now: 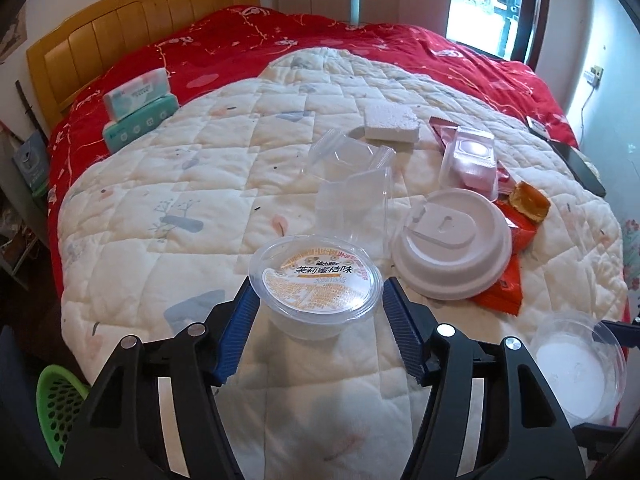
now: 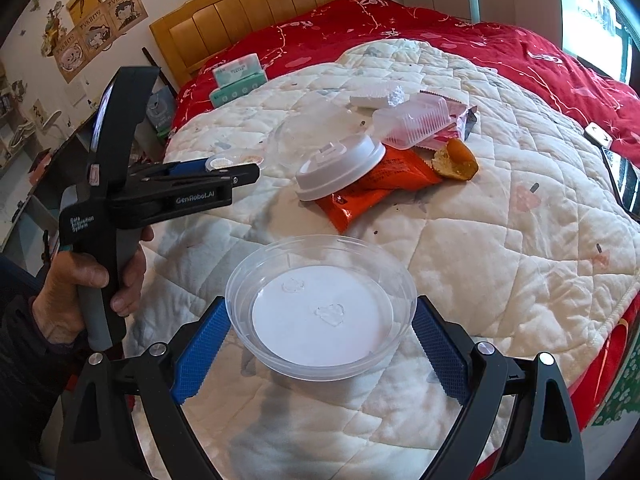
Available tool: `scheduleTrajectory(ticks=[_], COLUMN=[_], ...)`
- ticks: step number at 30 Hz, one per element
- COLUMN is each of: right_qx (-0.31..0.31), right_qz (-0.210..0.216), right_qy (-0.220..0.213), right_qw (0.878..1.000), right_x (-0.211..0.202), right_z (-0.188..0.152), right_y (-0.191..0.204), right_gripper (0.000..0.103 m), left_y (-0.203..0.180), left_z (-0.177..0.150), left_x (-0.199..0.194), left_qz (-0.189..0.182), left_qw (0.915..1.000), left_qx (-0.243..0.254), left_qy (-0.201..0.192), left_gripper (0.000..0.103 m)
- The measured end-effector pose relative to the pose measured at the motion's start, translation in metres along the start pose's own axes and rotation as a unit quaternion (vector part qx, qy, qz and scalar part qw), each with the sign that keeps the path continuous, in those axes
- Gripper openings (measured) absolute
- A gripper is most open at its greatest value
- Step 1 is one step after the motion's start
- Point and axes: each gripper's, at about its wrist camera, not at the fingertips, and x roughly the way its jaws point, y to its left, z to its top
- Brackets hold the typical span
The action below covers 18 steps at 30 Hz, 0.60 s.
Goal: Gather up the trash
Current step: 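Carry the sauce cup with the left tool while the right tool carries the lid to the basket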
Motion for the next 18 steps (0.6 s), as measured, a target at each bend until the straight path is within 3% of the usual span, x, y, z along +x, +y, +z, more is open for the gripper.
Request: scheduleTrajectory(ticks=[10, 18], right_qx=[-0.023, -0.06], right_qz=[0.02, 0.045], right_qy=[-0.008, -0.007], right_qw=[1.0, 0.997], right_x=[-0.008, -0.007], right_z=[0.004, 0.008], right_y=[0.029, 0.071], right_gripper=[0.088, 0.088], left_y=[0.036, 0.09], left_z=[-0.023, -0.057], left_x=[-0.069, -0.12], left_qz=[0.014, 0.064], left_qw=[0.9979, 0.9915], left_qx=[-0.048, -0.098], left_qy=[-0.04, -0.055], left_gripper=[0.062, 0.062])
